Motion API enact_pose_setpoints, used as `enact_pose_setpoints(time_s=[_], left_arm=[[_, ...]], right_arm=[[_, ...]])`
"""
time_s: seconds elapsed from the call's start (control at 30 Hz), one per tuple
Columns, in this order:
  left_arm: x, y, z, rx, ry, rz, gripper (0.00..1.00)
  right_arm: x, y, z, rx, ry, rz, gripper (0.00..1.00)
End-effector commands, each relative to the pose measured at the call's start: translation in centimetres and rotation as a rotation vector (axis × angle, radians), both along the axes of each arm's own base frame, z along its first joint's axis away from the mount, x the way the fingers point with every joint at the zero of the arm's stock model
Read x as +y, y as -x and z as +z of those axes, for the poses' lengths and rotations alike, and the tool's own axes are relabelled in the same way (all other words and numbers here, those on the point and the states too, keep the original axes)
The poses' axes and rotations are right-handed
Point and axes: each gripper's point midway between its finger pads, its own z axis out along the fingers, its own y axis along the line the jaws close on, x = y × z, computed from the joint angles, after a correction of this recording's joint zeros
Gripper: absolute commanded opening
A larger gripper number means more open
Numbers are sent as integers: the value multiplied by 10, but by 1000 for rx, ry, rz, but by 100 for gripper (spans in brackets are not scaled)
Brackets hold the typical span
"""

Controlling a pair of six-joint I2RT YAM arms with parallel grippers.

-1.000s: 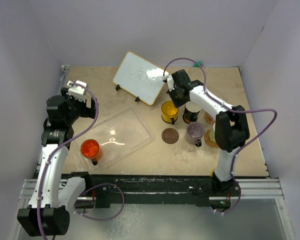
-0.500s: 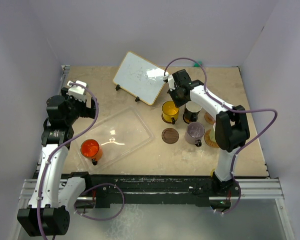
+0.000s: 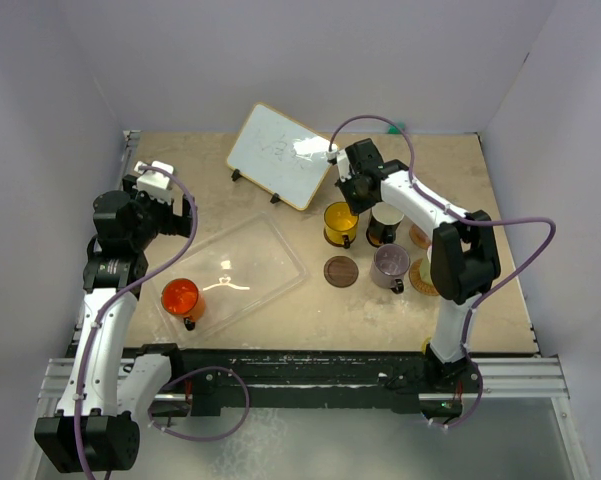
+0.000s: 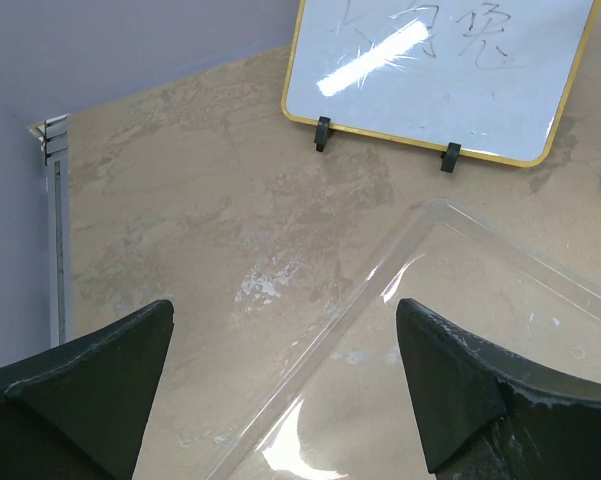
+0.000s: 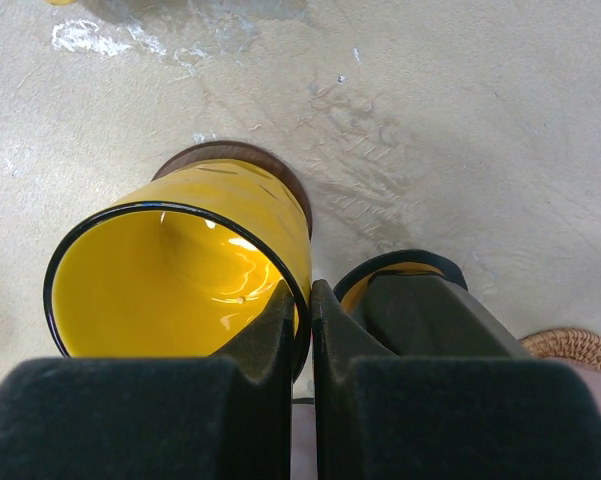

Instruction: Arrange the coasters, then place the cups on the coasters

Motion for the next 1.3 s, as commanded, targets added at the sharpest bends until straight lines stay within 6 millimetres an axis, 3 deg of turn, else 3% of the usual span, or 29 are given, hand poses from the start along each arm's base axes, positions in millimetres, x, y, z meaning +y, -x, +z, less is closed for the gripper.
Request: enact_pose_setpoints(time_s=[0.0,0.47,0.8,1.07,1.27], left_arm=[[-1,-1,15,-59,4,-13,89],[-1,-2,15,-58,0,-9,89],[0,-1,14,-55,-5,-11,90],[3,-1,13,-49,-35,-8,90],[8,2,9,-34,-77,1,90]], right_arm=[[12,-11,40,-92,-86,0,0],[10,-8,25,-57,-69,-2,0],[7,-9,26,-58,-56,-12,18],[7,-9,39,-88,-58,-2,30],[5,-12,57,-140,-58,4,46]])
